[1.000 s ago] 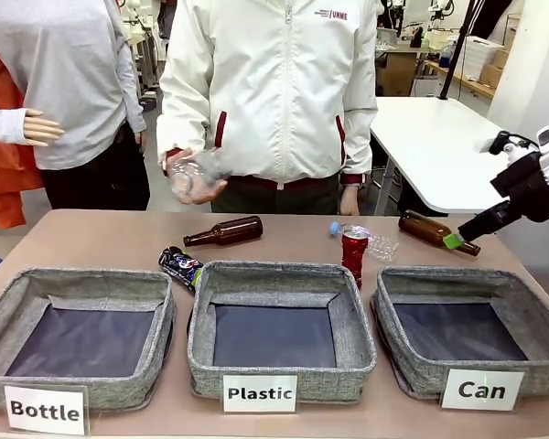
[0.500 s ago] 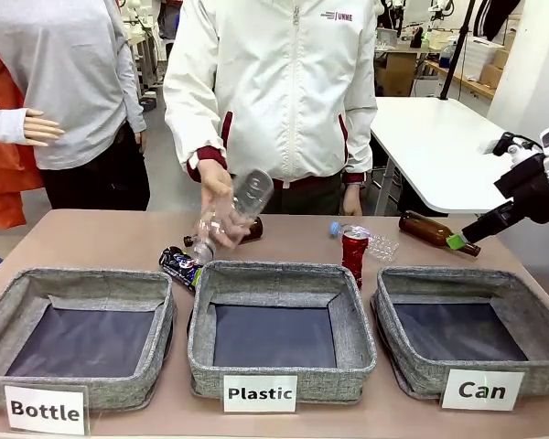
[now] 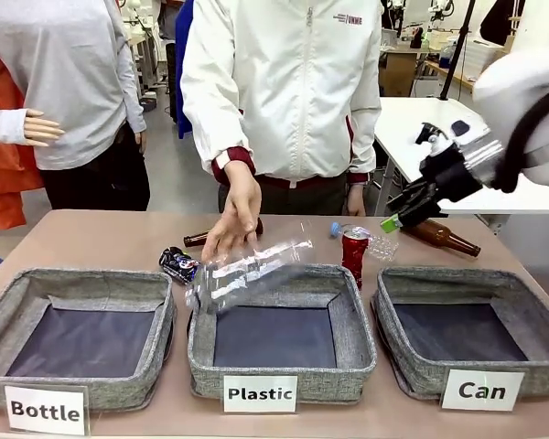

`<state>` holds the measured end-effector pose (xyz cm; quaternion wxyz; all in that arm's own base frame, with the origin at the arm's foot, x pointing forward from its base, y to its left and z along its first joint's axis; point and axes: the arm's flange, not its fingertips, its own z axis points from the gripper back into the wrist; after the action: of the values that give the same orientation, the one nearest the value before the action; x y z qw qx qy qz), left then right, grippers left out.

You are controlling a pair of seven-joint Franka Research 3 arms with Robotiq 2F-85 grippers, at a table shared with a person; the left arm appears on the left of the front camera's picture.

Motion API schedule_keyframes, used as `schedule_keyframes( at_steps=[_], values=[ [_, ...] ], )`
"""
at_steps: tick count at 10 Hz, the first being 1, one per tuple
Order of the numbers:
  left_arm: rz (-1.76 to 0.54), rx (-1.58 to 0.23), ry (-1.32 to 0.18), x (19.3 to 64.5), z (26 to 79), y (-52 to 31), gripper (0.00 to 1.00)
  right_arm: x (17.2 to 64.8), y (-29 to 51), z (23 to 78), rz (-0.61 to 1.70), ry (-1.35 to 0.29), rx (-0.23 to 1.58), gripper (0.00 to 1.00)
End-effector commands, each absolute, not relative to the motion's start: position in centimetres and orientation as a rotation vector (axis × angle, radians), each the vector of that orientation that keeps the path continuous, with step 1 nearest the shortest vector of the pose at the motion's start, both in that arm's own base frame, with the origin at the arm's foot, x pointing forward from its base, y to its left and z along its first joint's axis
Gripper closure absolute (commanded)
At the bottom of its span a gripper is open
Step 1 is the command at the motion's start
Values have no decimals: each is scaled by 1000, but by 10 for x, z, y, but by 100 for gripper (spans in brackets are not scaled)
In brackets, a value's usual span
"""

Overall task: Sort the can waste into the basket.
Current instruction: Pick up the can waste from the table and place it in the right Fabric basket.

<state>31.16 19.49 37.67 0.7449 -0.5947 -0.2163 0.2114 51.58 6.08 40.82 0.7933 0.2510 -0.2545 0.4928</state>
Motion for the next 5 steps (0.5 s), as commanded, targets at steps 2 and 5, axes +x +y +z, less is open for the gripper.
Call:
schedule_keyframes(
  at_steps=[2,5],
  values=[
    [440,-1311,-488,310,377,196,0,481,-1,416,1129,-556,600,0],
    [440,-1311,-488,310,377,196,0,395,-76,418,1016,-645,673,0]
  ],
)
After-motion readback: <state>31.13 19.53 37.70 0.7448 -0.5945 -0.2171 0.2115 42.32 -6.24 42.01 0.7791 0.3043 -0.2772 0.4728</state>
